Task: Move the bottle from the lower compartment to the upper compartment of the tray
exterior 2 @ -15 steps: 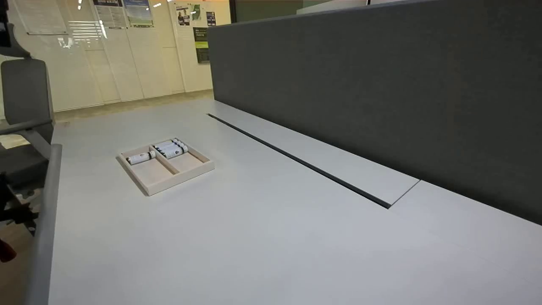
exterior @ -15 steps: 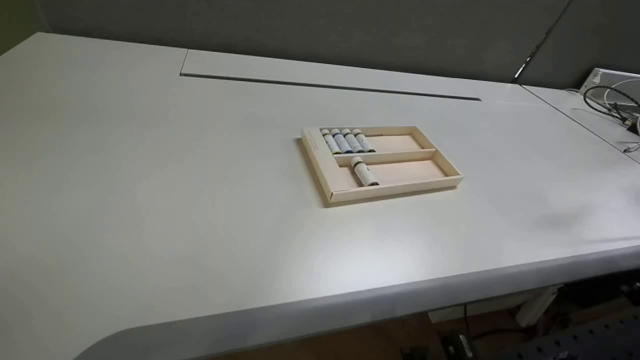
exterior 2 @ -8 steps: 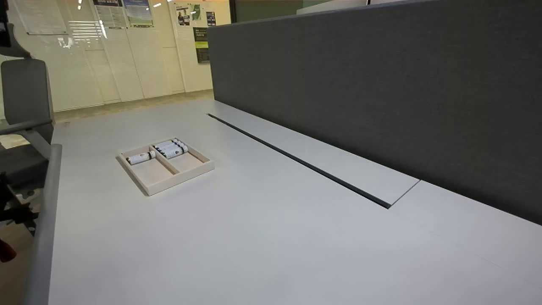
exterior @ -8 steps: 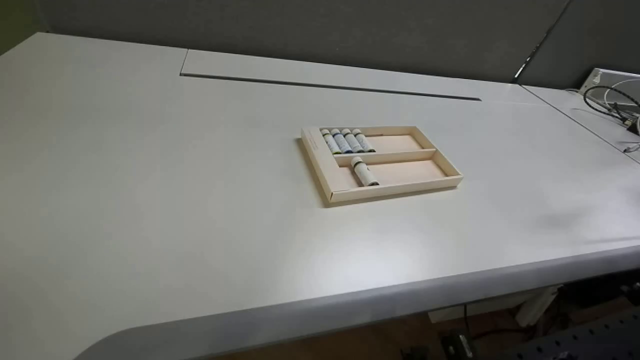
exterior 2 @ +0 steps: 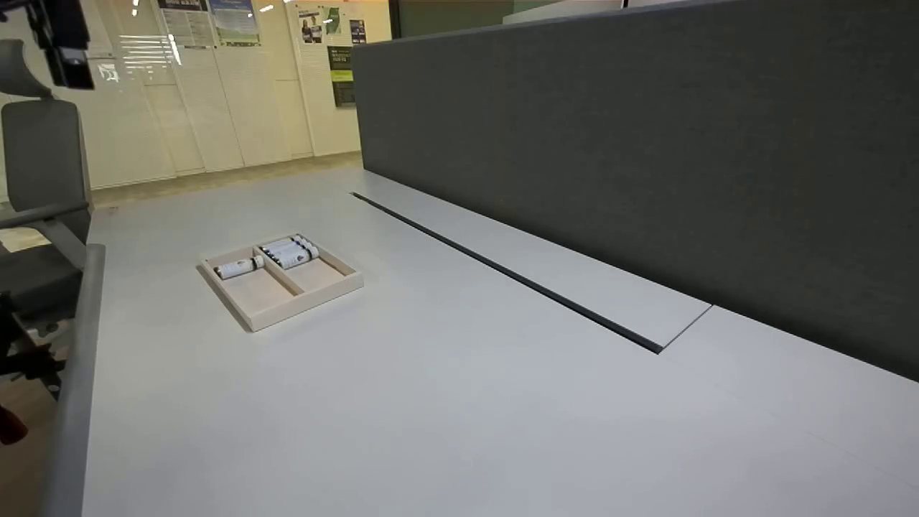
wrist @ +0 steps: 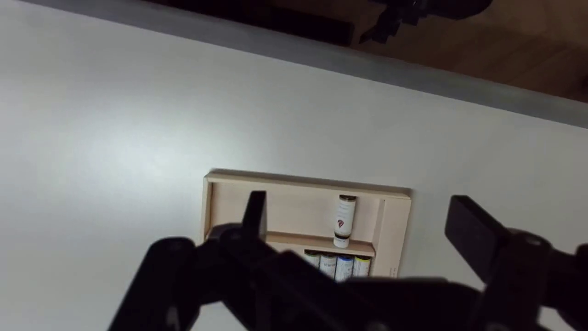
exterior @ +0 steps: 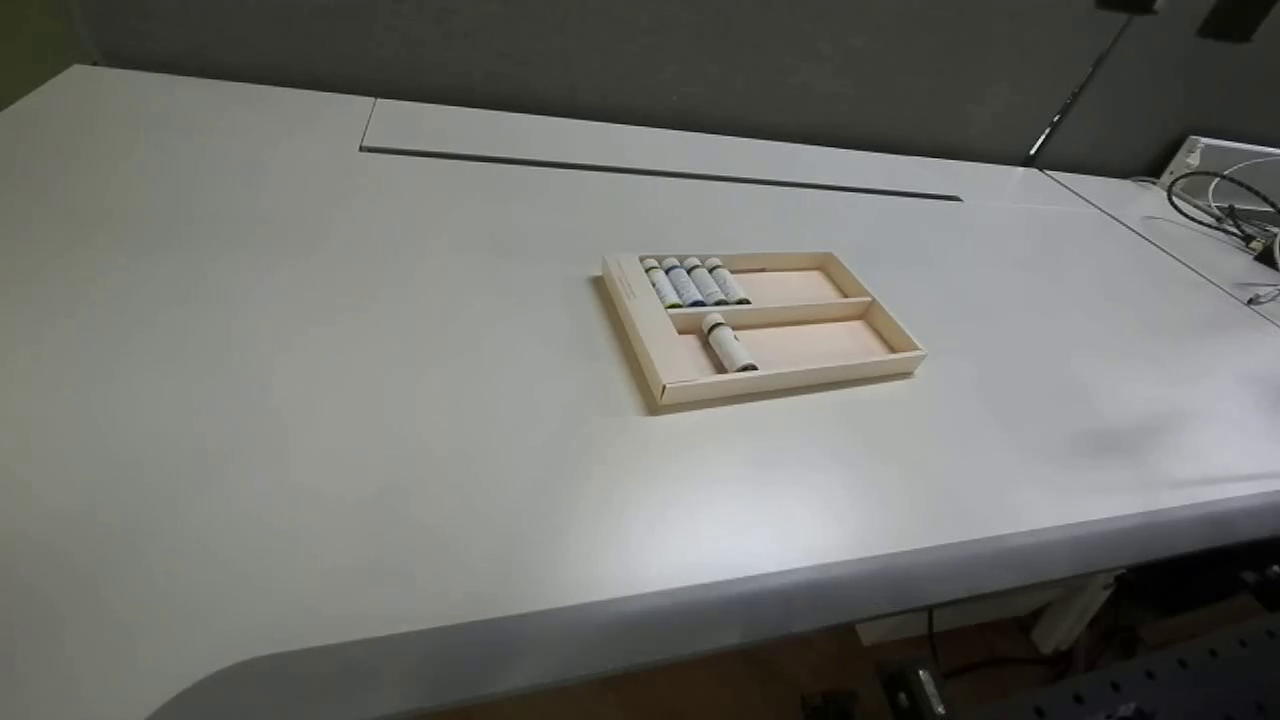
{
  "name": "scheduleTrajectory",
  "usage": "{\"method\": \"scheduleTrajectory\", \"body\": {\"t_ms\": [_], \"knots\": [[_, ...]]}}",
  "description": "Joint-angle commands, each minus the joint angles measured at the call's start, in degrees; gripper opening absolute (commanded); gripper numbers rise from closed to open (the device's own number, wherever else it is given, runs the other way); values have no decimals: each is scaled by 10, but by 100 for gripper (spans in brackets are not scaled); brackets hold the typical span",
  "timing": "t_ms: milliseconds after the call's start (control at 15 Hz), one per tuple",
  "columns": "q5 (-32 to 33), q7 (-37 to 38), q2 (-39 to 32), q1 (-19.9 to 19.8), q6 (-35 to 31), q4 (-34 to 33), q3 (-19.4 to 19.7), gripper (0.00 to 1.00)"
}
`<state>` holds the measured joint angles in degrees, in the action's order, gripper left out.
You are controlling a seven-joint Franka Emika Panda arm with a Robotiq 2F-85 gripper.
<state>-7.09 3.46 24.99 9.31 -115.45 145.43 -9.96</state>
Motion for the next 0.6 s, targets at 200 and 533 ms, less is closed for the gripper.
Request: {"method": "scheduleTrajectory", "body": {"t_ms": [200, 533], "knots": [[143, 55, -164, -15, -77, -81, -37, 53], [205, 75, -259, -8, -106, -117, -24, 90]]}}
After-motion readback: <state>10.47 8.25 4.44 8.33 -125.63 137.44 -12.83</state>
